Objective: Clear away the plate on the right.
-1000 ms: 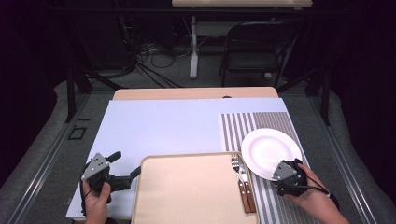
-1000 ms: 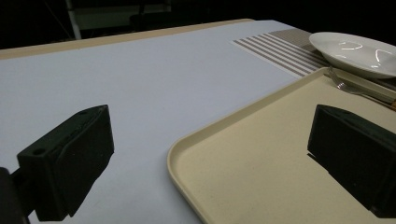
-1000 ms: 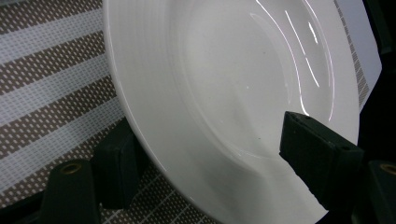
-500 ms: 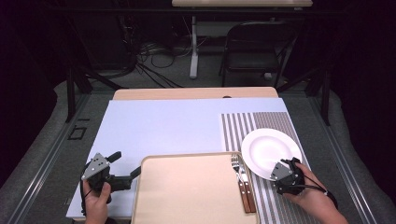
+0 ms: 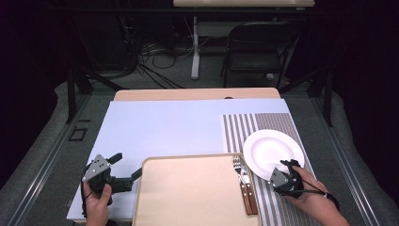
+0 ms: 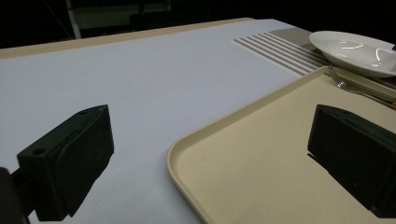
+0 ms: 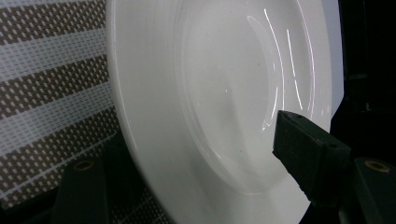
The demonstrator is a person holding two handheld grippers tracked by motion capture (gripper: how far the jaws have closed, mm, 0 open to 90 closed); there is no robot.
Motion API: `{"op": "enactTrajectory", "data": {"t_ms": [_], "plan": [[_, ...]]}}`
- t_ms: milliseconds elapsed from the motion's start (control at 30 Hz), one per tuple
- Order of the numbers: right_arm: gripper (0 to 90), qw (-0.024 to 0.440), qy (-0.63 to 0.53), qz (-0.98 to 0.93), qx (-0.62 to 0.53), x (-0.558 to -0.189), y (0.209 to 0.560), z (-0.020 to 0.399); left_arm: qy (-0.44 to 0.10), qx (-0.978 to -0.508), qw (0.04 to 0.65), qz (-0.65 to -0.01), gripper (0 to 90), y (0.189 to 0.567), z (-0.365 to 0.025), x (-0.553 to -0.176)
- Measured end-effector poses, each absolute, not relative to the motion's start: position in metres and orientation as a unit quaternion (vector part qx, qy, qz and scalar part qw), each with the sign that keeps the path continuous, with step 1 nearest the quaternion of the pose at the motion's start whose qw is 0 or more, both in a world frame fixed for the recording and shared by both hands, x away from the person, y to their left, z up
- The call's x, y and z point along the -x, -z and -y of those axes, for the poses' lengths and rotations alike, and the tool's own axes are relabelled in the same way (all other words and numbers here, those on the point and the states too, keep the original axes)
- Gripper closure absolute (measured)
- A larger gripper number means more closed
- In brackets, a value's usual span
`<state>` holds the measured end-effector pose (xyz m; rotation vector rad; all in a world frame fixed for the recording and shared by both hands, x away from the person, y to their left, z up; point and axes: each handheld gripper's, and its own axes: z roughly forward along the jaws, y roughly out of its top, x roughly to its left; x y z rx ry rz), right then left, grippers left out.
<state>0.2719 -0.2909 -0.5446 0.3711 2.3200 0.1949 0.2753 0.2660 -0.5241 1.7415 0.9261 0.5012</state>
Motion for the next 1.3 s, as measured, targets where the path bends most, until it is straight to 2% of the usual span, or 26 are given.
{"op": "enactTrajectory", "data": {"t_ms": [233, 400, 833, 933, 1267, 1300], "plan": [[31.4, 0.395, -0.081, -0.906, -0.129, -0.274, 0.548, 0.290, -0.210, -0.728, 0.525, -0.387, 0.5, 0.524, -0.266, -0.275], [31.0, 0.387, -0.065, -0.911, -0.125, -0.276, 0.546, 0.289, -0.210, -0.728, 0.526, -0.387, 0.5, 0.524, -0.266, -0.275], [23.6, 0.390, -0.062, -0.911, -0.119, -0.282, 0.545, 0.289, -0.208, -0.730, 0.523, -0.386, 0.5, 0.524, -0.266, -0.275], [23.6, 0.405, -0.072, -0.906, -0.105, -0.284, 0.548, 0.289, -0.209, -0.731, 0.523, -0.386, 0.5, 0.524, -0.266, -0.275], [22.7, 0.407, -0.045, -0.908, -0.087, -0.284, 0.547, 0.285, -0.208, -0.730, 0.523, -0.386, 0.5, 0.524, -0.266, -0.275], [22.8, 0.422, -0.069, -0.901, -0.075, -0.284, 0.551, 0.286, -0.209, -0.730, 0.524, -0.386, 0.5, 0.524, -0.266, -0.275]]}}
